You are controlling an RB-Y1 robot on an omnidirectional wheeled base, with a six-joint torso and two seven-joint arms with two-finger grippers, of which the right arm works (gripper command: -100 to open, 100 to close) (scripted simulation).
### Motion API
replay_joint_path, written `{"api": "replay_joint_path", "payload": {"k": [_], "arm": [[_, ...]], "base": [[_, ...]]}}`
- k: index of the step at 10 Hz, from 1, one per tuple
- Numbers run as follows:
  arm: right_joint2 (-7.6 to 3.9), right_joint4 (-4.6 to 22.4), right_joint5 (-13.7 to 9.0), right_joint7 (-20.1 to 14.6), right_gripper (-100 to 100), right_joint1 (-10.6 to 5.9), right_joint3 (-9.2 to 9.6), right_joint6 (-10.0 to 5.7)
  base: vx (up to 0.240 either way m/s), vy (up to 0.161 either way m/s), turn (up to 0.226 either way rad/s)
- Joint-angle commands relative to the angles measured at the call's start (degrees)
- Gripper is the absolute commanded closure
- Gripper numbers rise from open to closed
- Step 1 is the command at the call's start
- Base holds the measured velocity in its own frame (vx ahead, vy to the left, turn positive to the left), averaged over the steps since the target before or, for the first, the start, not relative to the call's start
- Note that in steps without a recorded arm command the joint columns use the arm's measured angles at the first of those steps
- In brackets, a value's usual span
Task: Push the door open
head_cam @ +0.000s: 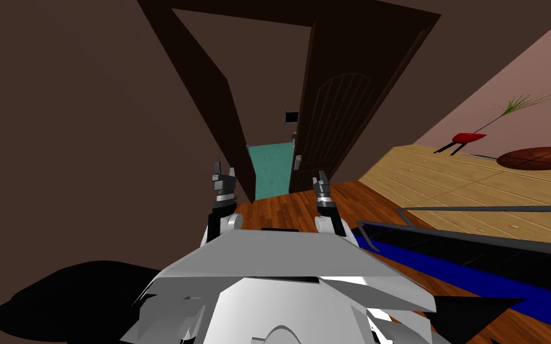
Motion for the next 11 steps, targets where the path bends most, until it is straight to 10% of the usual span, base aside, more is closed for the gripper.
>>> {"api": "replay_joint_path", "payload": {"k": [1, 11], "arm": [[-0.36, 1.7, -0.2, -0.2, -100, -0.76, 0.07, 0.28], [-1.14, 13.8, -0.6, -1.0, -100, -6.14, 1.23, 1.52]], "base": [[0.084, -0.074, 0.043], [0.093, -0.083, 0.052]]}}
